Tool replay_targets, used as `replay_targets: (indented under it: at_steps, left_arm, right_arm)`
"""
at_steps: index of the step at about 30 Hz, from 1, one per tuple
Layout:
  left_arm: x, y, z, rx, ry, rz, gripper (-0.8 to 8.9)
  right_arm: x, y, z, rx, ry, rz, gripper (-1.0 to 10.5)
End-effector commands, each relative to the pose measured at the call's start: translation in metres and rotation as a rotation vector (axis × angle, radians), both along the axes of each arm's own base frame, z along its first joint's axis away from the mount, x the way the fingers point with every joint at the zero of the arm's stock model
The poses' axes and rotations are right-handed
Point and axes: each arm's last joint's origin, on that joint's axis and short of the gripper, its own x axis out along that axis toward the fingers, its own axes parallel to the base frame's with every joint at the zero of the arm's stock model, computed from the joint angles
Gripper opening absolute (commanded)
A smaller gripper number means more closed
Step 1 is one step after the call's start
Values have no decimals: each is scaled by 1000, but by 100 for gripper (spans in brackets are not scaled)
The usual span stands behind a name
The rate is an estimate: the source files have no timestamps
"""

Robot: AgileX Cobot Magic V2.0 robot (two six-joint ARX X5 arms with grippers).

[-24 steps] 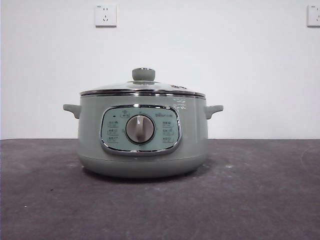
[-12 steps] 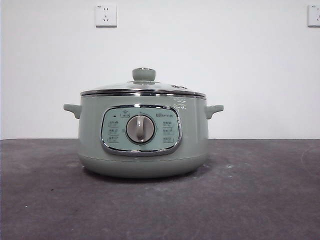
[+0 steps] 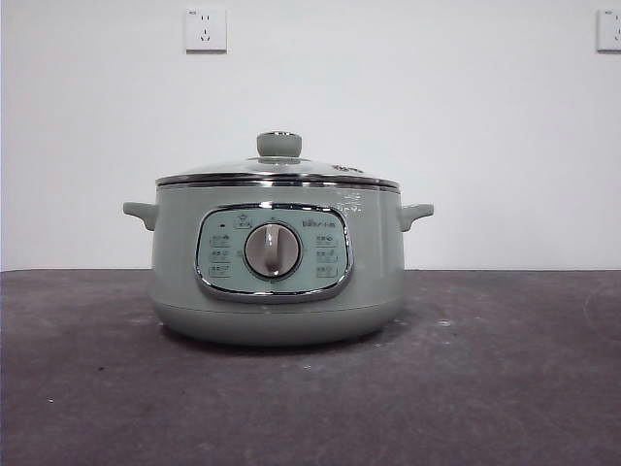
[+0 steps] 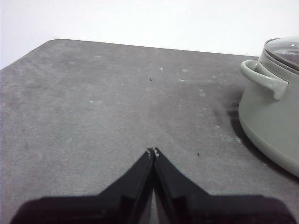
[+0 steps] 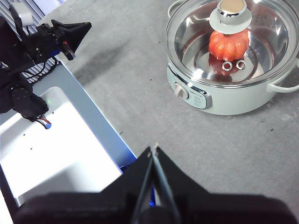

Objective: Pick up the pumpkin,open the lid,put the pumpkin in the pot,close the lid

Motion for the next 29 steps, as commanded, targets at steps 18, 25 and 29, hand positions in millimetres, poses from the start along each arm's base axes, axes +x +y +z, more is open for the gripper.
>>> replay_targets:
  at_steps: [18, 25, 29]
  left_arm:
    - [1, 0, -5, -5, 13, 8, -3]
    - [1, 0, -5, -5, 13, 8, -3]
    - [1, 0, -5, -5, 13, 8, -3]
  right_arm:
    - [-16, -41, 23, 256, -362, -105, 1]
    - [-30, -66, -15, 291, -611, -316, 1]
    - [-29, -72, -57, 288, -735, -395, 1]
